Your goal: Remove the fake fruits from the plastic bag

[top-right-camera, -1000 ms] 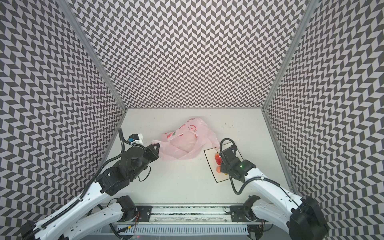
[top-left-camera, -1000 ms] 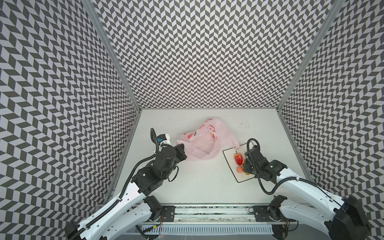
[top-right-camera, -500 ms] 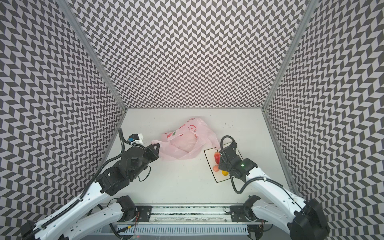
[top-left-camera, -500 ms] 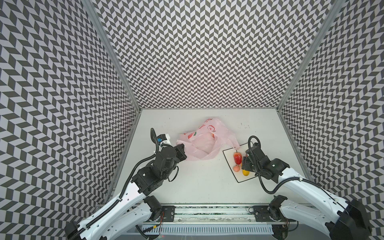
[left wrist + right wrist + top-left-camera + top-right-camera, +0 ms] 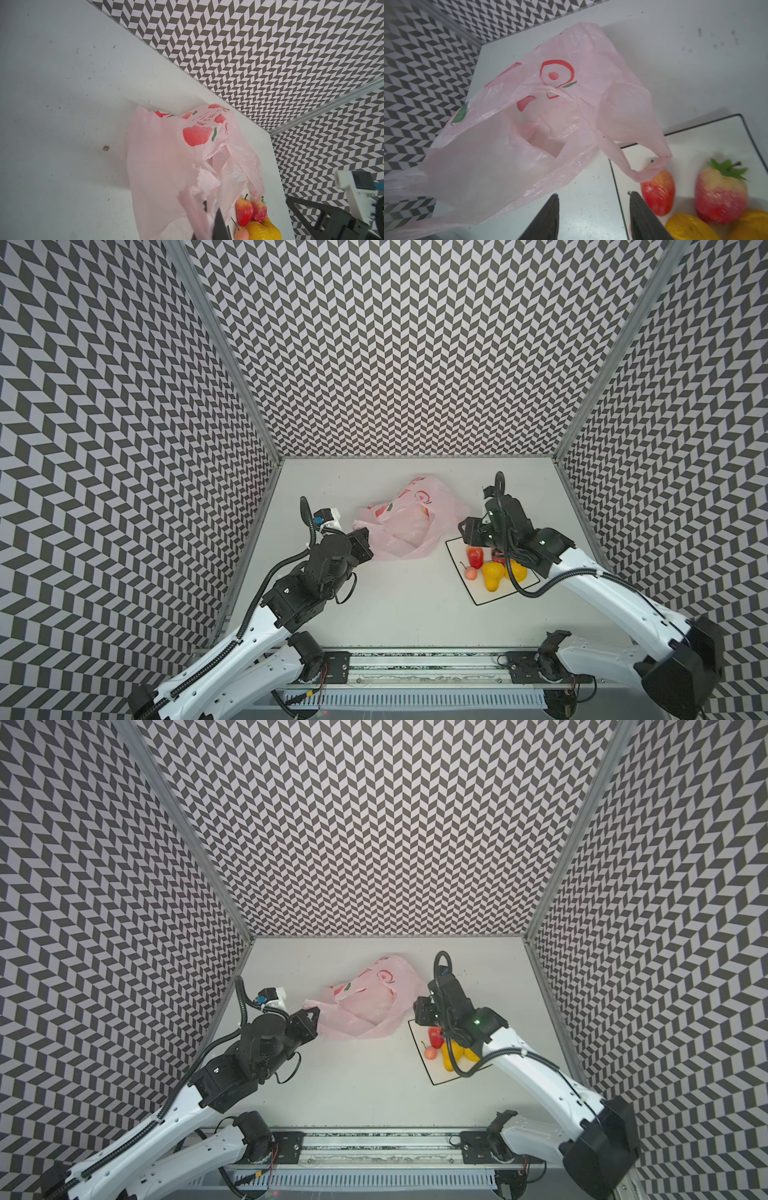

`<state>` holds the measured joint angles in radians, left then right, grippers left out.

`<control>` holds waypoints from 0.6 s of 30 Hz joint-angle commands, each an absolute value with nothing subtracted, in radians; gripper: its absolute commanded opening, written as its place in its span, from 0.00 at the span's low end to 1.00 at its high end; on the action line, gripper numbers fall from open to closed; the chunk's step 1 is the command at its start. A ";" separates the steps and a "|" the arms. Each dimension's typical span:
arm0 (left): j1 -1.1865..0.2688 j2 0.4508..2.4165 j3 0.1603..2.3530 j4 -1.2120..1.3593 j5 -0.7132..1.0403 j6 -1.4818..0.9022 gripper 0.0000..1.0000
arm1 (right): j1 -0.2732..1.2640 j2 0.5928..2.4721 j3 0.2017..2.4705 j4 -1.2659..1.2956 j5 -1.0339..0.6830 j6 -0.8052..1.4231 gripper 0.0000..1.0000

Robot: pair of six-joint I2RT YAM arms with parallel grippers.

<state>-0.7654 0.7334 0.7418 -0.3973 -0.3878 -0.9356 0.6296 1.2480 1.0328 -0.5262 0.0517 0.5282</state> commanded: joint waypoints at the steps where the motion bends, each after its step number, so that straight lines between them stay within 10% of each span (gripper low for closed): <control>1: -0.765 0.717 0.733 -0.401 -0.397 -0.927 0.00 | 0.657 1.347 1.105 -0.402 -0.065 0.472 0.52; 18: -0.764 0.730 0.738 -0.387 -0.387 -0.914 0.00 | 0.681 1.735 1.308 -0.278 -0.075 0.418 0.52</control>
<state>-0.7654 0.7269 0.7403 -0.3973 -0.3874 -0.9306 0.6777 1.6951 1.2671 -0.3344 -0.0925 0.4515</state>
